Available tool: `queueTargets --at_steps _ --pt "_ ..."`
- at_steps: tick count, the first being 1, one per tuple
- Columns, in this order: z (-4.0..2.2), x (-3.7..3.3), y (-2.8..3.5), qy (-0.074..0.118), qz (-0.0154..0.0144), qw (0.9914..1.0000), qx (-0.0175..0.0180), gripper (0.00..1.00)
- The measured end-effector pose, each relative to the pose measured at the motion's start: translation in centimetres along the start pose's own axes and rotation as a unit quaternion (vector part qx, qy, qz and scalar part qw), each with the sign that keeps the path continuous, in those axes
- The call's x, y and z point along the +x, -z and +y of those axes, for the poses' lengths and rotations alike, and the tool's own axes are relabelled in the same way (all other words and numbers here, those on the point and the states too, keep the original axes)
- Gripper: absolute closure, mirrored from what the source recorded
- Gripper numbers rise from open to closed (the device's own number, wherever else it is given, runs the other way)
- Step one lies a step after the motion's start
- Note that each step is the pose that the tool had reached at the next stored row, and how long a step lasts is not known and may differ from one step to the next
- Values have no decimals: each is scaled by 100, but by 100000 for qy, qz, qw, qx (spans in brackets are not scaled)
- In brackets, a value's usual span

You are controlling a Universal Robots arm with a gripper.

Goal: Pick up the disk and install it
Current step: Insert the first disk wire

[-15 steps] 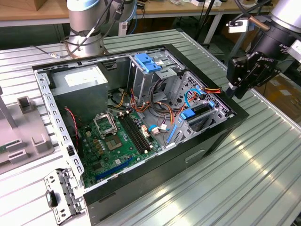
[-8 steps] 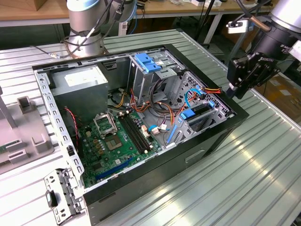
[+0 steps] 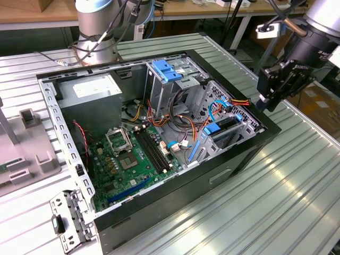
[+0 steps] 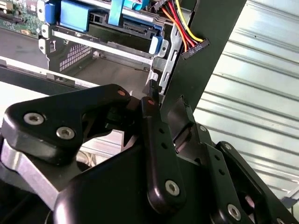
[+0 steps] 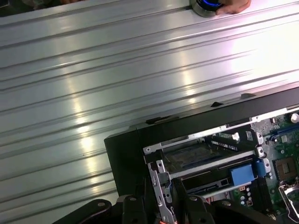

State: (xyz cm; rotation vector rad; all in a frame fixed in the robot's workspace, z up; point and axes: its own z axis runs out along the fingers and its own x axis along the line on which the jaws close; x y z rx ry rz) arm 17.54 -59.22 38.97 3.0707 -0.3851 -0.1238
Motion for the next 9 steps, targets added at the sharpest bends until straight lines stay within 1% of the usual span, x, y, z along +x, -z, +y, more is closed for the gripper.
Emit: queueTargets --at_steps 1,3,6,8,9 --pt "0 0 0 647 35 99998 -48 64" --pt "-10 -3 -1 556 35 99998 -42 64" --pt "-11 -2 -12 -1340 -69 99991 96 64" --pt "-11 -2 -22 -3070 -163 99952 226 64" --pt "-12 -1 -30 -4017 -219 99919 304 64"
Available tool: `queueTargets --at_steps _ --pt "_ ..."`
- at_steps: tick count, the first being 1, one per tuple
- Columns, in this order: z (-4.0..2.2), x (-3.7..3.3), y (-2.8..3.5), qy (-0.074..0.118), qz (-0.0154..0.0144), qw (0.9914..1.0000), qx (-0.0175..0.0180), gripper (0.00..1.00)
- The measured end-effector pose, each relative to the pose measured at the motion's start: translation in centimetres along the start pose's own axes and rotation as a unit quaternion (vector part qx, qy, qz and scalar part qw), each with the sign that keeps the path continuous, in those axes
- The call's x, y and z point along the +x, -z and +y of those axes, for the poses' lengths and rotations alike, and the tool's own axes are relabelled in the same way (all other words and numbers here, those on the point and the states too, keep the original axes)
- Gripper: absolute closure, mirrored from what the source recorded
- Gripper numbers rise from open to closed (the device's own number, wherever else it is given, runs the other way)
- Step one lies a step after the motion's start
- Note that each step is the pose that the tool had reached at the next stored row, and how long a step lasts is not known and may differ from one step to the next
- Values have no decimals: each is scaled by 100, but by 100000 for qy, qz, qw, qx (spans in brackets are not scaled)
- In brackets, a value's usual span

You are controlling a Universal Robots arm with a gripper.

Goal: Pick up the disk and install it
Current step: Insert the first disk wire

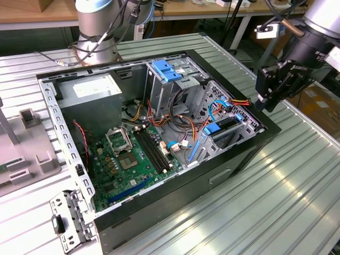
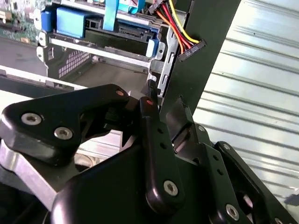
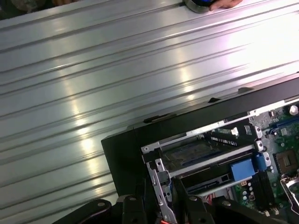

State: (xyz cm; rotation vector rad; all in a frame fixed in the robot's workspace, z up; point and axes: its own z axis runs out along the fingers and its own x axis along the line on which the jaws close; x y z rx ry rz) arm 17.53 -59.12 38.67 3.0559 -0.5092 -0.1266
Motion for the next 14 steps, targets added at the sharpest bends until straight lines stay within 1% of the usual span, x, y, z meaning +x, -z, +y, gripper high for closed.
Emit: queueTargets --at_steps 2,3,5,7,8,9,13,14 --pt "-1 1 -11 -1636 -84 99987 114 64" --pt "-1 2 -20 -2588 -139 99966 190 64" --pt "-2 3 -34 -4517 -237 99897 322 64" --pt "-3 4 -49 -6508 -347 99786 472 64" --pt "-4 5 -57 -7847 -416 99689 565 64" --pt "-4 5 -58 -8538 -453 99632 616 64" --pt "-4 5 -59 -8570 -456 99629 631 64" --pt "-4 5 -60 -8568 -365 99629 714 64"
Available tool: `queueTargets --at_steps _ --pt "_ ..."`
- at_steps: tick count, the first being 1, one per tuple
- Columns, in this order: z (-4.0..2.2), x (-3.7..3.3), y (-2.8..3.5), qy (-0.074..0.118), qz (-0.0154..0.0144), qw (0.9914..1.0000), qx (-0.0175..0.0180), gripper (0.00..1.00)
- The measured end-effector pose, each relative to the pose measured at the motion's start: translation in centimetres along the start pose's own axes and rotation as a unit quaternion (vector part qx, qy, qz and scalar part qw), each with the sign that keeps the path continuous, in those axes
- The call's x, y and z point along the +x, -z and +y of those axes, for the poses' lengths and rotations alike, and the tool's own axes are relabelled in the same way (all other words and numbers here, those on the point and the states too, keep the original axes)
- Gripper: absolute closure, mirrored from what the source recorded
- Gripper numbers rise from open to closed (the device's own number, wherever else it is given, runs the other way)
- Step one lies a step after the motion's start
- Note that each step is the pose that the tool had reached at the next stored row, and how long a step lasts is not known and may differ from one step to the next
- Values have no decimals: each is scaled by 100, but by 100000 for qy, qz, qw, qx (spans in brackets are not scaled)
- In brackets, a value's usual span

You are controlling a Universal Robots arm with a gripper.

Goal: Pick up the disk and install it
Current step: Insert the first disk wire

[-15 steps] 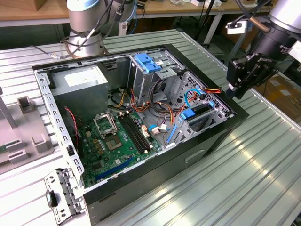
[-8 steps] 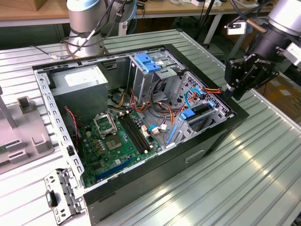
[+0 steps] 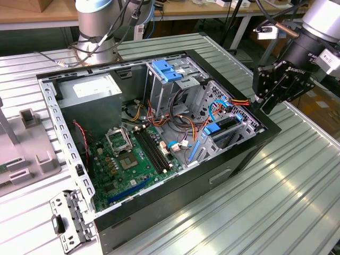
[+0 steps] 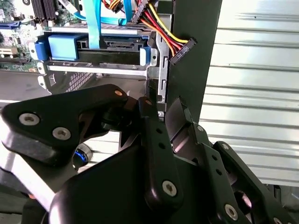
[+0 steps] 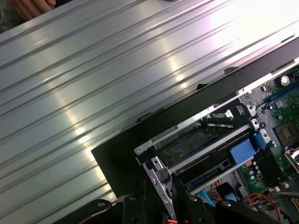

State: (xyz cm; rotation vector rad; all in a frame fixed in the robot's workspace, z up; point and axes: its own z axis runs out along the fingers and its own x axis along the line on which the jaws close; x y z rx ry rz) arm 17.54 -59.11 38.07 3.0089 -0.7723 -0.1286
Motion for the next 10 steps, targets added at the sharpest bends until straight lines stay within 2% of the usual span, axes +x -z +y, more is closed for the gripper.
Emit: queueTargets --at_steps 2,3,4,7,8,10 --pt "1 0 -1 -104 517 99998 391 64" --pt "1 -1 -1 -194 930 99993 712 64" --pt "1 -1 -1 -242 1168 99989 890 64" --pt "2 -3 -2 -370 2195 99962 1613 64" --pt "2 -3 -3 -374 2365 99955 1829 64" --pt "1 -3 -4 -360 2386 99951 2010 64"
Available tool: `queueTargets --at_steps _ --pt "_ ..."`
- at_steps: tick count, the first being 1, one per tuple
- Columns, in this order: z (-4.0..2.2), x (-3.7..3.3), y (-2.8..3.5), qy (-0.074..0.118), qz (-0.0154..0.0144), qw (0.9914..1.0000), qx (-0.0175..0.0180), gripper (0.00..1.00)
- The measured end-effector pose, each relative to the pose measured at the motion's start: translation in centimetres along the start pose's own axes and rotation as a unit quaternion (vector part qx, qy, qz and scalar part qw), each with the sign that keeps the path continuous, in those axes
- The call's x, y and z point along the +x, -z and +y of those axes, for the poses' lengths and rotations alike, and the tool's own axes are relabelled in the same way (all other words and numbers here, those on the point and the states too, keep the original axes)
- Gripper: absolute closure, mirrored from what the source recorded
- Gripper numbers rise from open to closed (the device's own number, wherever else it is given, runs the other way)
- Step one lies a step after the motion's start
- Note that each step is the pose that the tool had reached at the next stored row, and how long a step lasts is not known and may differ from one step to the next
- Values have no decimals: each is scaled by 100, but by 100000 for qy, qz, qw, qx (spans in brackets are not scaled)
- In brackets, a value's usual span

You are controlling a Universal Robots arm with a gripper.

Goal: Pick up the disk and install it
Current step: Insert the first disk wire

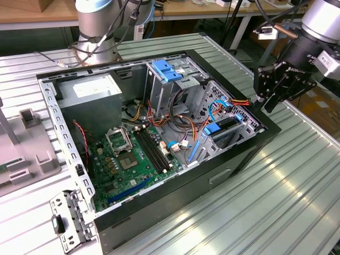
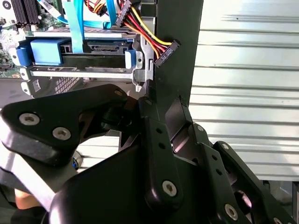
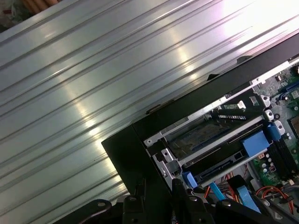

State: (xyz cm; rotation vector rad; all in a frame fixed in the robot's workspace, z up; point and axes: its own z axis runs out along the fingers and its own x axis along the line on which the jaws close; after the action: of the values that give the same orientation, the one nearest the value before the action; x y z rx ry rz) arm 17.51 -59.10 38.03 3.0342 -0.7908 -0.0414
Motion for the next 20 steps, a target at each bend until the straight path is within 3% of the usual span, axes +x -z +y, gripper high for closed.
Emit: queueTargets --at_steps 5,6,8,9,15,20 --pt "1 0 0 -4 -4 100000 65 64" --pt "2 0 -2 3 -140 99999 434 64" --pt "1 0 -3 23 -426 99988 1494 64" --pt "0 0 -3 22 -406 99986 1652 64" --pt "3 -2 -5 21 -411 99984 1724 64" --pt "9 -43 -19 -896 -440 99979 1814 64"
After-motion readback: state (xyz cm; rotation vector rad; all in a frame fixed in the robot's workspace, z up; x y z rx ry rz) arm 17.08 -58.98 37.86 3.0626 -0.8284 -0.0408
